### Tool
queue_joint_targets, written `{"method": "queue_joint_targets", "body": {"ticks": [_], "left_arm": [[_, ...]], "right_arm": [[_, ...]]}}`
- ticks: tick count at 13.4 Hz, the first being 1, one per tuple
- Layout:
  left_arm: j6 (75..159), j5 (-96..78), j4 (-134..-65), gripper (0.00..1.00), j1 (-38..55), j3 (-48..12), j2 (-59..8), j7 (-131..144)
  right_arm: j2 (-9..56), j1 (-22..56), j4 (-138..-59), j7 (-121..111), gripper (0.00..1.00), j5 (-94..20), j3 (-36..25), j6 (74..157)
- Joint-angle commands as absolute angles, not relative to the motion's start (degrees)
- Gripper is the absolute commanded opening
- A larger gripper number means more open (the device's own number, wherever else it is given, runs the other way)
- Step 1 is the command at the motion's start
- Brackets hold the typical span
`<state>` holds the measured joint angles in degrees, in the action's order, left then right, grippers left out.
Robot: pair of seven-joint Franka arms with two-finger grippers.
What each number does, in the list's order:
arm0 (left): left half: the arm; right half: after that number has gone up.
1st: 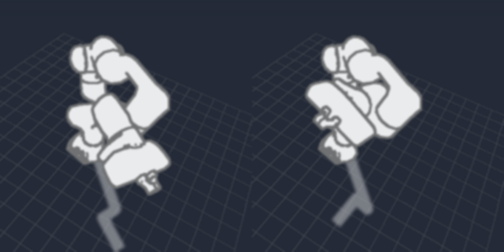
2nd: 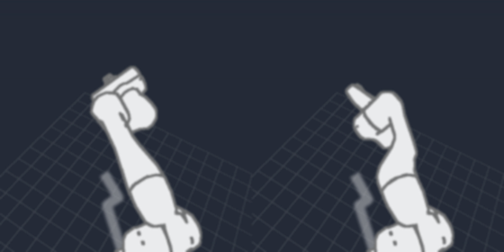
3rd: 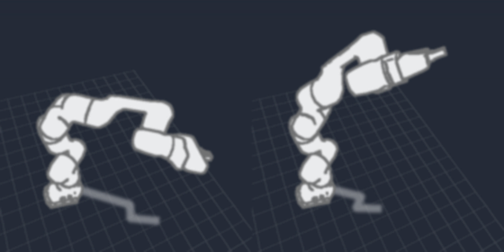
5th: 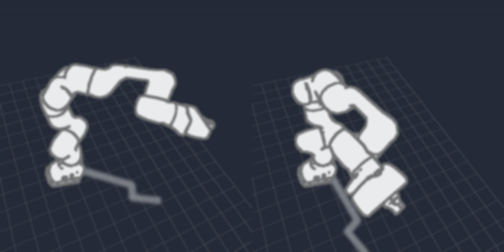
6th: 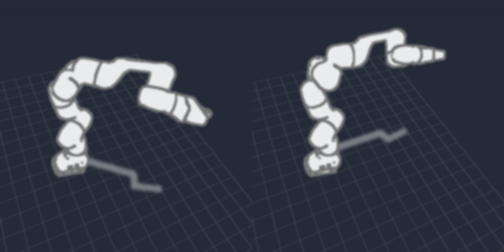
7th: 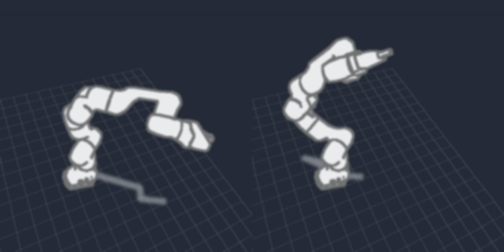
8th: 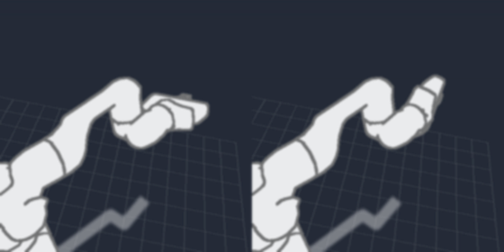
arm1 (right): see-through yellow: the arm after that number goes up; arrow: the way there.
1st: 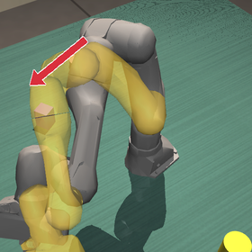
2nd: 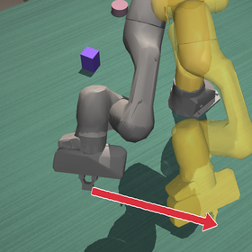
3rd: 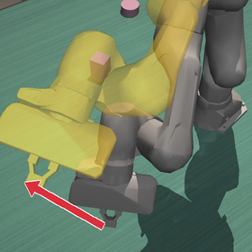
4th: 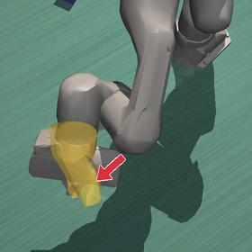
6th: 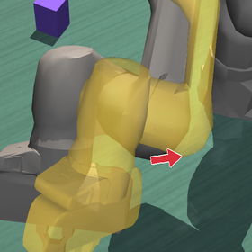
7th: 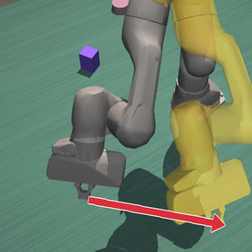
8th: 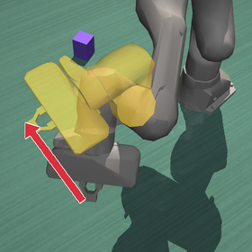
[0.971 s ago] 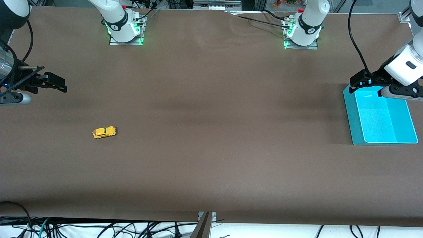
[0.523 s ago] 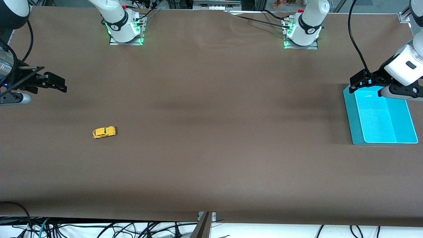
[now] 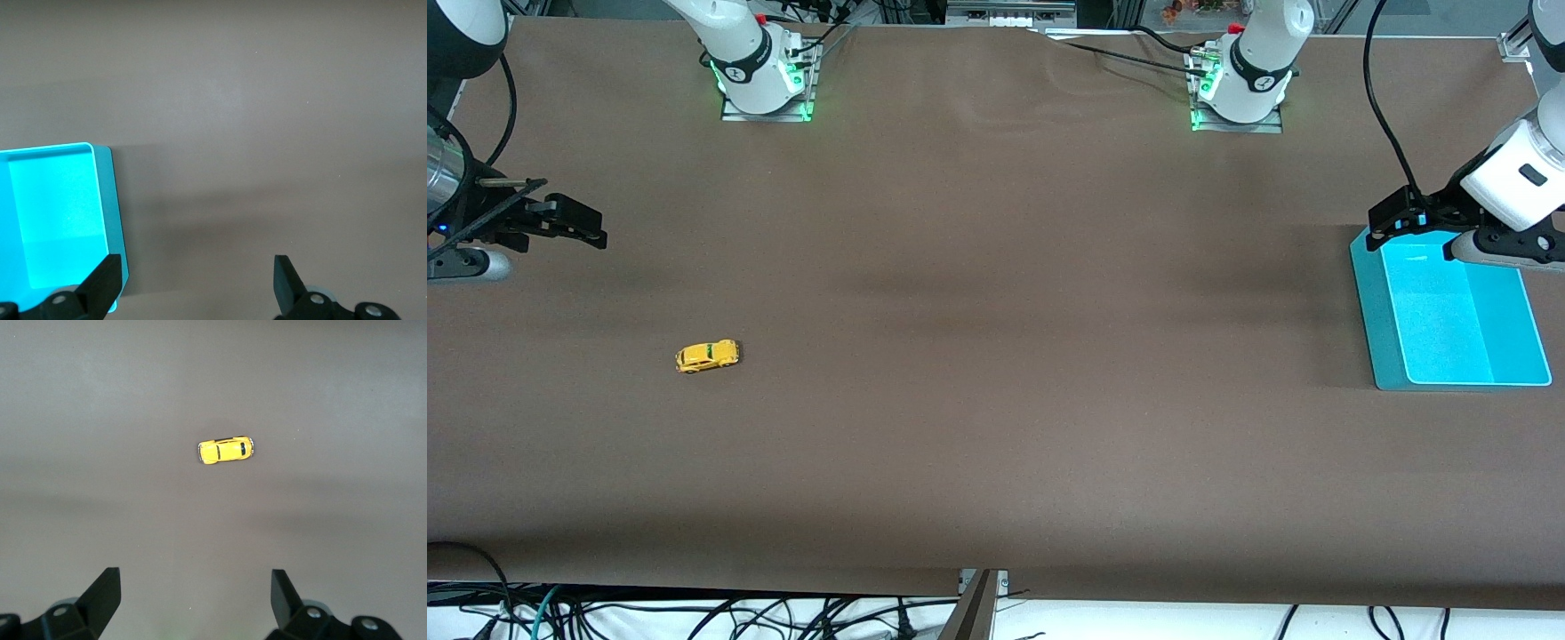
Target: Wind and store yellow beetle car
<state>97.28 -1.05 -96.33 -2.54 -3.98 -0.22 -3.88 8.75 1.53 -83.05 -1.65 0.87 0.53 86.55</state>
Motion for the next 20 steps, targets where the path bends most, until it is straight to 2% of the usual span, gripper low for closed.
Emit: {"method": "queue_joint_targets", "body": {"ticks": [1, 7, 14, 20], "left_arm": [[96.86, -2.02, -94.83, 1.0, -2.99, -4.31, -0.88, -3.6], [96.86, -2.02, -94.83, 1.0, -2.99, -4.31, -0.88, -3.6], [96.86, -1.93, -94.83, 1.0, -2.99, -4.31, -0.88, -3.6], [96.86, -1.85, -94.83, 1.0, -2.99, -4.22, -0.88, -3.6]], "right_arm": [[9.05, 1.41, -82.18, -1.93, 0.99, 1.41, 0.7, 86.48], [9.05, 1.58, -82.18, -2.02, 0.99, 1.41, 0.79, 86.4], [13.61, 2.73, -83.5, -3.24, 0.99, 1.41, 1.05, 85.43], [20.73, 2.37, -84.02, -39.85, 0.99, 5.8, 0.79, 91.31]]}}
